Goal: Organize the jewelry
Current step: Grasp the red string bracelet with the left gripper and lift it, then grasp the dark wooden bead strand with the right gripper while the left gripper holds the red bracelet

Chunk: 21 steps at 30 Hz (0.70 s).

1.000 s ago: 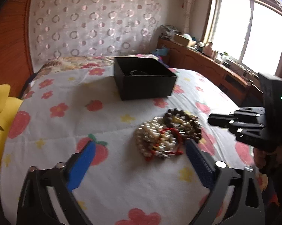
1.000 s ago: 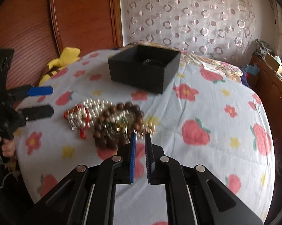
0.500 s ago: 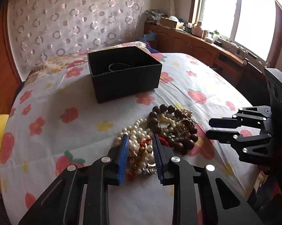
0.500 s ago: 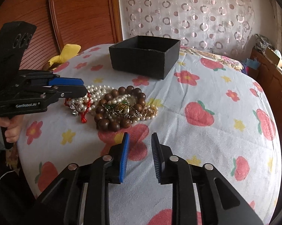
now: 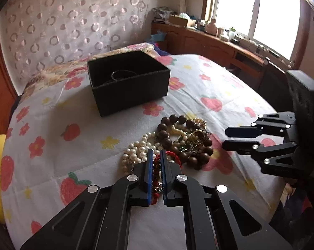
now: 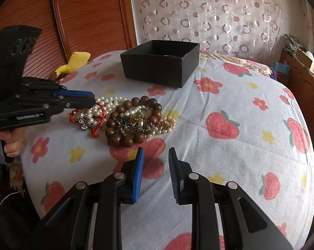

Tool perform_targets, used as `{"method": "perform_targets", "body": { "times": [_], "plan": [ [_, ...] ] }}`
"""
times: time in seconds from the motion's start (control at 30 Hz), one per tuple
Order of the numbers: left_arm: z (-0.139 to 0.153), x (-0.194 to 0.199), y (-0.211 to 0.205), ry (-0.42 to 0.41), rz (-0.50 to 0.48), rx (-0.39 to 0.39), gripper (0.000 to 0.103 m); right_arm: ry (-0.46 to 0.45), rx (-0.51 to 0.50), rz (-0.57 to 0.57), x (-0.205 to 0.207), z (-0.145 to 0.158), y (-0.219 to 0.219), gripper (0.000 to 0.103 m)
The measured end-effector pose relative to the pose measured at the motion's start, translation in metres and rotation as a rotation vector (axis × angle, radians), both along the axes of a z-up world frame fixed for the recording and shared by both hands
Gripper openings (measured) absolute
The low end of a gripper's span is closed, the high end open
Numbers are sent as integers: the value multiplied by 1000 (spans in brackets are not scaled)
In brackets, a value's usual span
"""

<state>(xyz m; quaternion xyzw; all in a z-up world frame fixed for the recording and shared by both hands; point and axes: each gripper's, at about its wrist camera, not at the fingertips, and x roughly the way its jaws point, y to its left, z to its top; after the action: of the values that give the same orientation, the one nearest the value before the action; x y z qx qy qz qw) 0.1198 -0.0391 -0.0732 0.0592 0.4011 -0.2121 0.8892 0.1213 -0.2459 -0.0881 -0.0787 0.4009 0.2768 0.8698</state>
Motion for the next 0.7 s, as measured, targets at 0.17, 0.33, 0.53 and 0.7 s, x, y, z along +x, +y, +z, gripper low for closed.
{"method": "perform_targets", "body": {
  "times": [0.17,0.33,0.53,0.7],
  "plan": [
    [23,-19,10,-54,22,-75,6,-11,-16,-4,-2,0,2,26],
    [44,-37,19,-106,38,-124,6,-18,-10,19,-5,4,9,26],
    [66,-49,28,-153,44,-169,6,-25,-8,63,-9,9,29,26],
    [79,-60,36,-192,54,-186,6,-26,-14,76,-6,12,40,26]
  ]
}}
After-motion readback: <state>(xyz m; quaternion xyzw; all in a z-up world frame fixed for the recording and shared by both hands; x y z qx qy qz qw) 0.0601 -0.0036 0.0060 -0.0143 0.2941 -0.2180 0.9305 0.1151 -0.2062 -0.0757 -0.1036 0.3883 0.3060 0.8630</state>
